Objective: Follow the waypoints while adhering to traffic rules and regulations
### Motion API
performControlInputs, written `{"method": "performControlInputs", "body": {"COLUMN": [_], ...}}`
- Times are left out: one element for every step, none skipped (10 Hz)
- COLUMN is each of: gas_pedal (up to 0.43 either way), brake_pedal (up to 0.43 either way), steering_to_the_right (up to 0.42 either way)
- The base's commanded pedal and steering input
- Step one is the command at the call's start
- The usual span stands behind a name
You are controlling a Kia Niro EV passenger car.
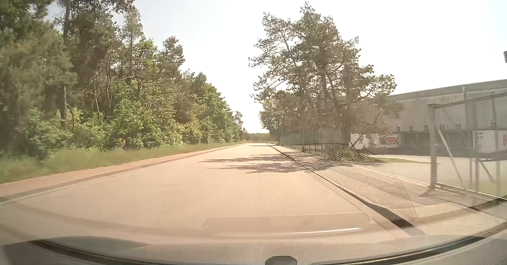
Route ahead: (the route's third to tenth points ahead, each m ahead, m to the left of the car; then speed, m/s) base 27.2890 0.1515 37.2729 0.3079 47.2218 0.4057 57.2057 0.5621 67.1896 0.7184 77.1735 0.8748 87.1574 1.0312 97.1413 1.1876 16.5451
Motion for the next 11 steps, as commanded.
{"method": "performControlInputs", "body": {"gas_pedal": [0.209, 0.209, 0.209, 0.209, 0.209, 0.209, 0.209, 0.209, 0.197, 0.197, 0.177], "brake_pedal": [0.000, 0.000, 0.000, 0.000, 0.000, 0.000, 0.000, 0.000, 0.000, 0.000, 0.000], "steering_to_the_right": [0.001, 0.001, 0.001, 0.001, 0.001, 0.001, 0.001, 0.001, 0.001, 0.001, 0.001]}}
